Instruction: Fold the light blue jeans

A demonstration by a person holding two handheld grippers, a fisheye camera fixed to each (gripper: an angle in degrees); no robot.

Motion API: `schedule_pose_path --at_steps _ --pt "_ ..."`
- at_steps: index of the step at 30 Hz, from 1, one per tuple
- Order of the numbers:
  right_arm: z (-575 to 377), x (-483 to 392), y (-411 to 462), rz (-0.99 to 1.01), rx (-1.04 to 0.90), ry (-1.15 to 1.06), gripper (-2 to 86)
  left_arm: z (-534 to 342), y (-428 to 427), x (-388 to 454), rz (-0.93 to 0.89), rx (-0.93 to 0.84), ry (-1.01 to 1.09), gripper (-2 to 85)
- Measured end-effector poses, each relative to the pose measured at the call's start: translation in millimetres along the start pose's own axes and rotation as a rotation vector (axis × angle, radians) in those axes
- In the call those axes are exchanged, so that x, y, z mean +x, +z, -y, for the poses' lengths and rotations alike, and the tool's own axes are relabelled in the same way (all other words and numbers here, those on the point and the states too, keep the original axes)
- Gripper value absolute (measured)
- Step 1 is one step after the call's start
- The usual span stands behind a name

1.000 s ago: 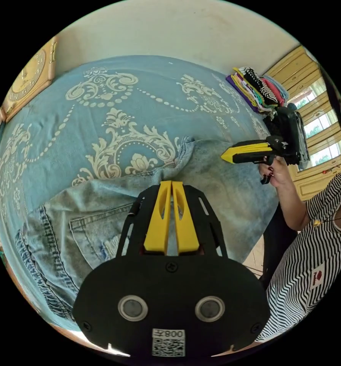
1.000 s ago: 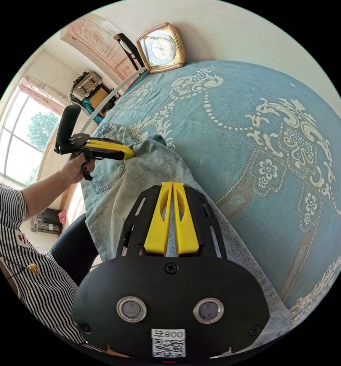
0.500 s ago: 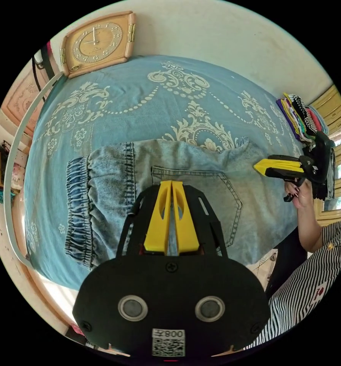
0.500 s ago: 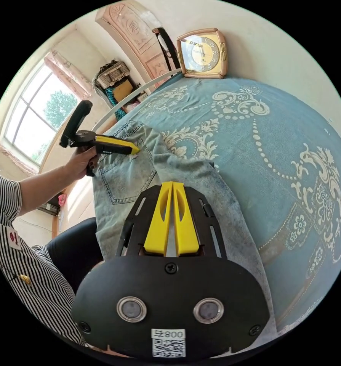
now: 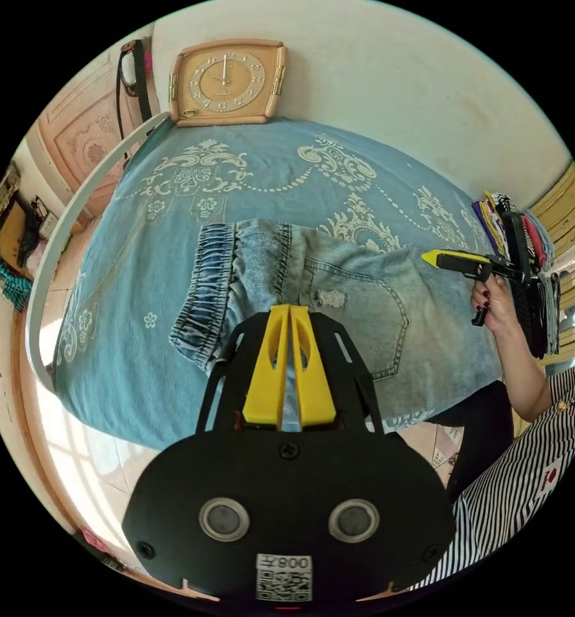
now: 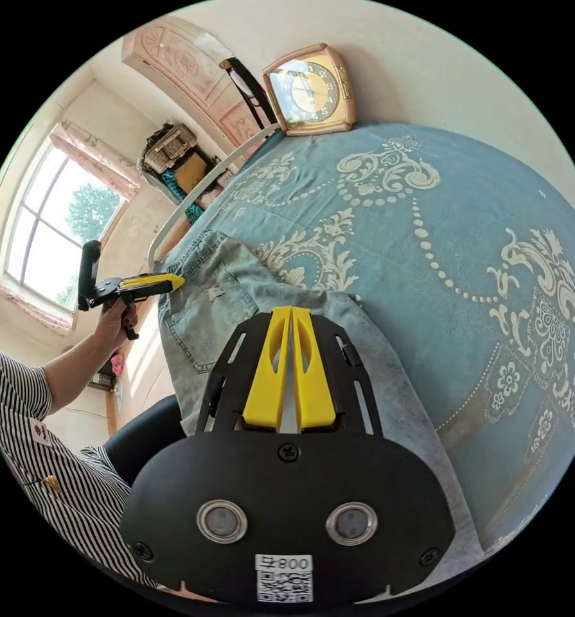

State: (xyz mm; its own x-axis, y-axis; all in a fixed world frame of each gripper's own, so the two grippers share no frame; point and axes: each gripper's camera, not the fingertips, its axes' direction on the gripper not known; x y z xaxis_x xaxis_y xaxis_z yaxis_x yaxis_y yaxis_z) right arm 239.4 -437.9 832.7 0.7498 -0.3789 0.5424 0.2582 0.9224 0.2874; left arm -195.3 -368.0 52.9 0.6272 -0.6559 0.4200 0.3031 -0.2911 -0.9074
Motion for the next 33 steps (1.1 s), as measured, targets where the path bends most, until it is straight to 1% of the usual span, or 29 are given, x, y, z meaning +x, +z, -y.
schedule_pose_path --at_steps 2,3,5,6,10,11,13,15,17,20,25,27,29,30,33 --pt "-9 -30 13 0.018 -0.046 -0.069 0.1 -10 5 -15 0.035 -0.032 -0.07 0.1" --pt "-10 -37 20 0.01 -0.072 -0.085 0.1 -15 16 -26 0.04 -0.087 -0.095 0.1" --pt "-16 -50 63 -0.051 -0.255 -0.104 0.1 -24 27 -39 -0.053 -0.075 -0.157 0.1" --pt "-18 -51 65 -0.062 -0.231 -0.098 0.2 -28 28 -43 -0.099 -0.066 -0.207 0.0" --pt "-27 -67 50 -0.044 -0.204 -0.122 0.2 -45 15 -25 -0.024 0.008 -0.161 0.0" --pt "-35 -75 48 -0.032 -0.191 -0.129 0.1 -47 16 -23 -0.013 0.001 -0.155 0.0" --pt "-47 -84 57 -0.017 -0.208 -0.138 0.1 -52 36 -25 0.013 -0.076 -0.163 0.0" --pt "-59 -91 82 0.001 -0.304 -0.142 0.2 -56 56 -27 -0.015 -0.116 -0.164 0.0" --pt "-69 -99 91 -0.057 -0.296 -0.151 0.2 -61 62 -24 -0.034 -0.101 -0.193 0.0" --pt "-74 -107 93 -0.078 -0.326 -0.197 0.1 -69 65 -8 -0.007 -0.074 -0.165 0.0" --pt "-100 -109 78 -0.121 -0.279 -0.178 0.1 -81 78 36 -0.079 -0.016 -0.085 0.1" --pt "-115 -107 76 -0.167 -0.281 -0.165 0.2 -82 92 55 -0.064 -0.034 -0.026 0.1" --pt "-135 -100 83 -0.207 -0.331 -0.141 0.2 -82 115 71 -0.023 -0.089 0.016 0.1" --pt "-140 -98 88 -0.215 -0.354 -0.138 0.2 -82 134 79 0.002 -0.152 0.026 0.1" --pt "-159 -88 96 -0.212 -0.351 -0.115 0.2 -81 148 91 -0.021 -0.148 0.004 0.1"
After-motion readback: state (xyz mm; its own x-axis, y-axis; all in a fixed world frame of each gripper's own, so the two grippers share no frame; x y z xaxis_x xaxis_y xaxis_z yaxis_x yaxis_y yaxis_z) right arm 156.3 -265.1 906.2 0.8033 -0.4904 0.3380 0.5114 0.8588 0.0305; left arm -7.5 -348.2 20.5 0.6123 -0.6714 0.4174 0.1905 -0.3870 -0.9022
